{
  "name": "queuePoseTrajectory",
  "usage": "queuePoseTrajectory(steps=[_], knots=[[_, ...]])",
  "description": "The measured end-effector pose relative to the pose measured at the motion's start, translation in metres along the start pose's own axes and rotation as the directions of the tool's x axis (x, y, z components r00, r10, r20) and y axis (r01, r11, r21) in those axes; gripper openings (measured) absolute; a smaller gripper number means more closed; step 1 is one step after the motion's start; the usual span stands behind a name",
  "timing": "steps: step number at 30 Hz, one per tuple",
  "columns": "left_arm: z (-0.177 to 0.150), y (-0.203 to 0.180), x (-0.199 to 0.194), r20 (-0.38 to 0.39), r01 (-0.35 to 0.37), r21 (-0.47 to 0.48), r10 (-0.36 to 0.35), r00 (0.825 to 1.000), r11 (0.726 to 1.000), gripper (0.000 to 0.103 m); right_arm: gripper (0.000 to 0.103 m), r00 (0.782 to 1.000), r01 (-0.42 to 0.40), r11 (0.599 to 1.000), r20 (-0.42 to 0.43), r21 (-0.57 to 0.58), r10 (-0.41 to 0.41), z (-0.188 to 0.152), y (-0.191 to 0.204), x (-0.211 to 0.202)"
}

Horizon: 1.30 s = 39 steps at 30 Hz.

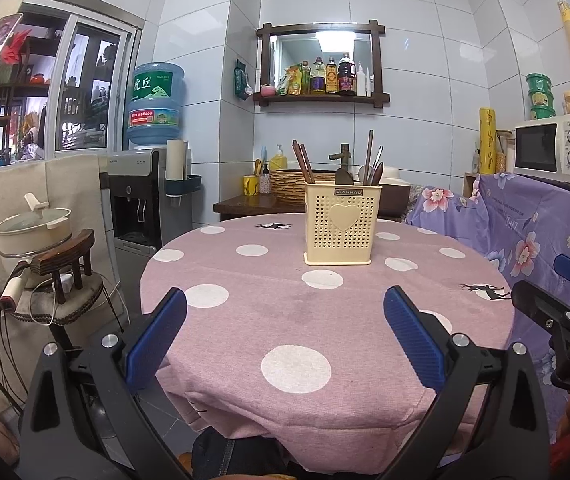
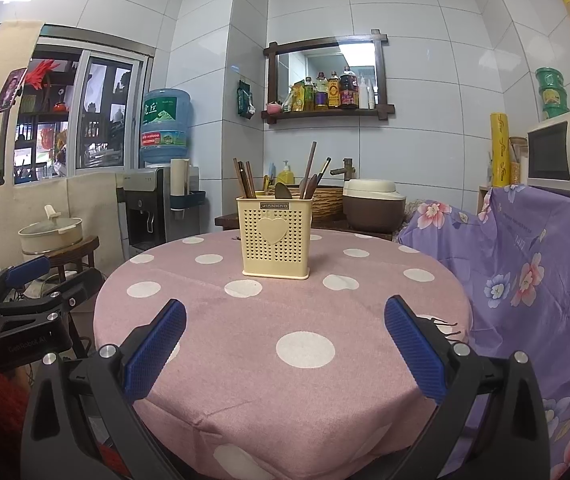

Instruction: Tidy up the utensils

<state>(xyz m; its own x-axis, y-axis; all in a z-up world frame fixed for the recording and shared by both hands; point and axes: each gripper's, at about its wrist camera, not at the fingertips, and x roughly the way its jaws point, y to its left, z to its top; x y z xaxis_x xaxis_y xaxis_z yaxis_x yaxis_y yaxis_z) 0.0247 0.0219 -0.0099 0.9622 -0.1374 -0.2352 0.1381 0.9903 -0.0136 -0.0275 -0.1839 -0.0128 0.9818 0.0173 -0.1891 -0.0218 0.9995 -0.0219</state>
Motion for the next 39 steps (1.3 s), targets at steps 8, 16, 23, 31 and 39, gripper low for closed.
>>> queuePoseTrajectory(steps=[8,16,23,31,39], knots=[[-0.0018,0.0038,0.0005,-0.008,-0.002,-0.001,0.002,1.0,1.0,0.097,0.098,1.0,0.001,1.0,-0.005,-0.001,-0.001,0.0003,0.0003,0.0003],[-0.0009,0.0019,0.0025,-0.013,-0.005,0.001,0.005,1.0,1.0,0.097,0.098,1.0,-0.001,1.0,-0.01,0.003,0.001,-0.0037,0.0021,0.0018],[-0.0026,0.0032,0.0041,-0.017,-0.007,0.004,0.007,1.0,1.0,0.097,0.098,1.0,0.001,1.0,-0.016,0.007,-0.001,-0.0061,0.0037,0.0024],[-0.0032,0.0041,0.0054,-0.022,-0.009,0.005,0.009,1.0,1.0,0.097,0.098,1.0,0.003,1.0,-0.022,0.01,-0.002,-0.0057,0.005,0.002],[-0.0037,0.0051,0.006,-0.025,-0.009,0.005,0.01,1.0,1.0,0.097,0.098,1.0,0.0,1.0,-0.03,0.012,0.0,-0.0059,0.0051,0.0026]])
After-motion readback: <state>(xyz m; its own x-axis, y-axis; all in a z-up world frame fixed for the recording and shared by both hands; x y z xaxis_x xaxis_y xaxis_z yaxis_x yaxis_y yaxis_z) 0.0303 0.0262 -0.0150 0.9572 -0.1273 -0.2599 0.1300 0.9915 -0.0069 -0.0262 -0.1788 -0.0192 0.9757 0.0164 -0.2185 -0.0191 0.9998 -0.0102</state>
